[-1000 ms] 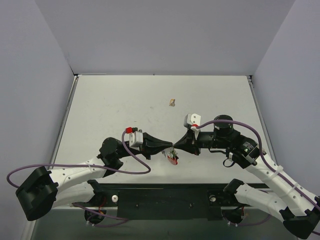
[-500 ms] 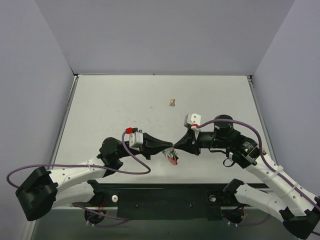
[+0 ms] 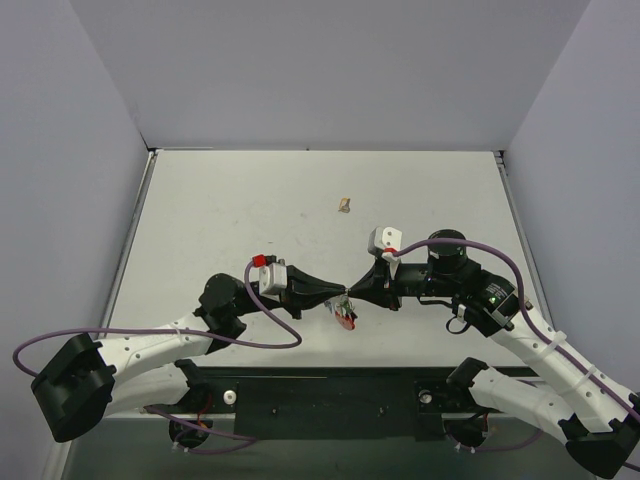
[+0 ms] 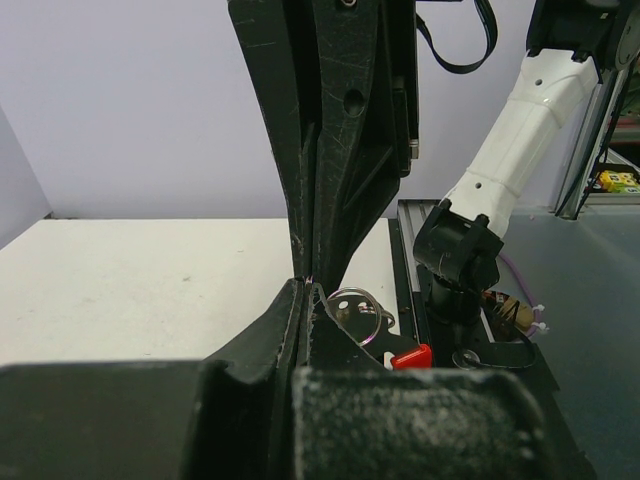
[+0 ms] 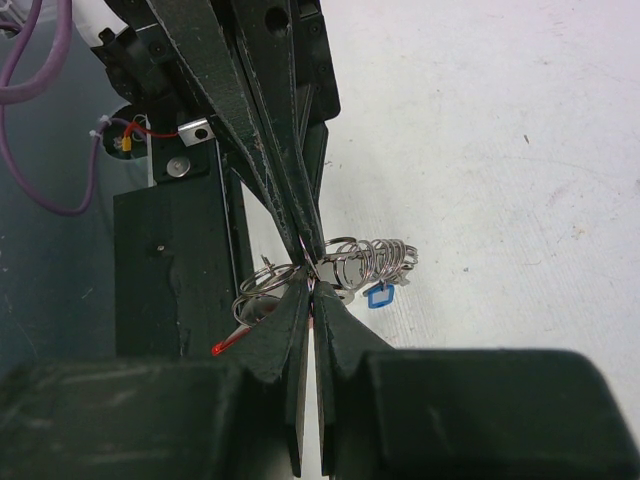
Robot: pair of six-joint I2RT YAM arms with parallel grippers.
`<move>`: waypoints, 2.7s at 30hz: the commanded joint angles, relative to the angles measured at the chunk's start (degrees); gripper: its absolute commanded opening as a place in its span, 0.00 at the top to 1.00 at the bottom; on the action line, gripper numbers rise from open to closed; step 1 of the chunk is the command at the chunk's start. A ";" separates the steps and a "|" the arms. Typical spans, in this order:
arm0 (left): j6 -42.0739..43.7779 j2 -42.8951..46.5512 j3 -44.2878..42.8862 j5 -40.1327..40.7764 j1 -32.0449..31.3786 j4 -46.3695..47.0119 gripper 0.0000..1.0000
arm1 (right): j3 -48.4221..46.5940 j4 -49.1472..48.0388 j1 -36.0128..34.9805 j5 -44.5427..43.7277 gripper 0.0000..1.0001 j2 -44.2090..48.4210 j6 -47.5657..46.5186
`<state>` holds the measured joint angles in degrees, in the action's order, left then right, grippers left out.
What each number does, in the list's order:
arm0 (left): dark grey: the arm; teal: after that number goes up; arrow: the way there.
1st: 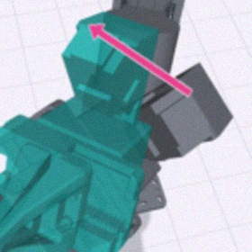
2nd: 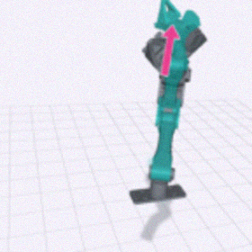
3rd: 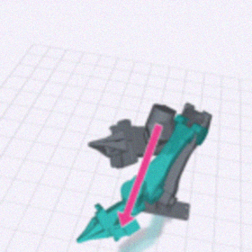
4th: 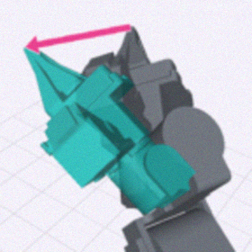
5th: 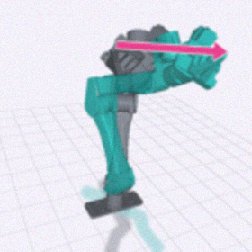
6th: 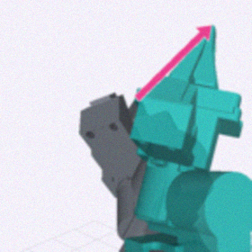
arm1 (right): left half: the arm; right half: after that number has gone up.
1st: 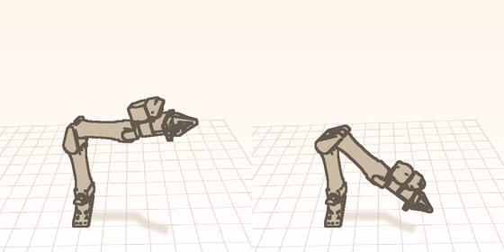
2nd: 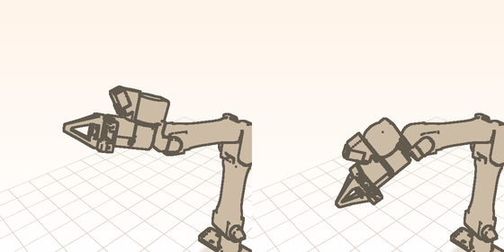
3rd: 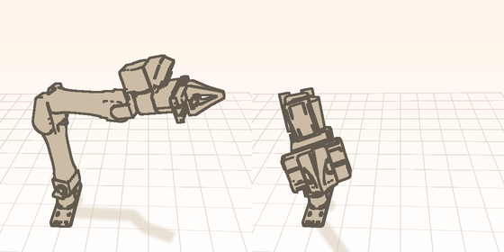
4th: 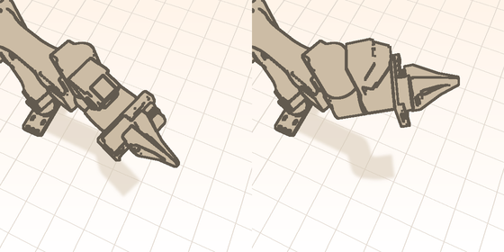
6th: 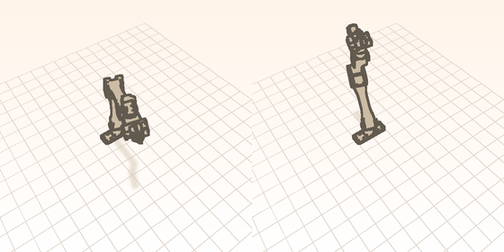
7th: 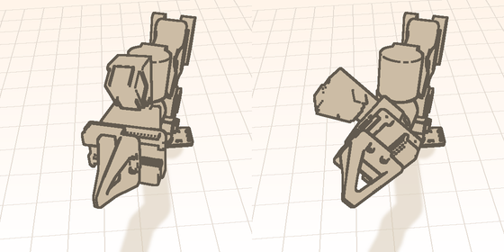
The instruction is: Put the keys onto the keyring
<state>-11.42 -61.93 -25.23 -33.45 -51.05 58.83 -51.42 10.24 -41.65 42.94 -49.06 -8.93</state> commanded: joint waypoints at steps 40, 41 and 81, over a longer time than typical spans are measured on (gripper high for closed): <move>1.49 0.14 -3.15 -4.34 -0.19 -5.30 1.00 | -2.99 -6.02 -0.01 2.94 1.00 -0.42 0.40; 1.49 0.14 -3.15 -4.34 -0.19 -5.30 1.00 | -2.99 -6.20 -0.01 2.94 1.00 -0.42 0.58; -0.80 -0.29 -1.84 -4.25 0.16 -2.84 1.00 | -1.67 -12.79 1.31 4.08 1.00 0.37 3.74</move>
<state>-11.42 -61.91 -26.20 -34.76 -50.13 57.21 -51.42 8.71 -40.21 44.34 -49.39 -5.58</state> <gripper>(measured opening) 0.019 0.002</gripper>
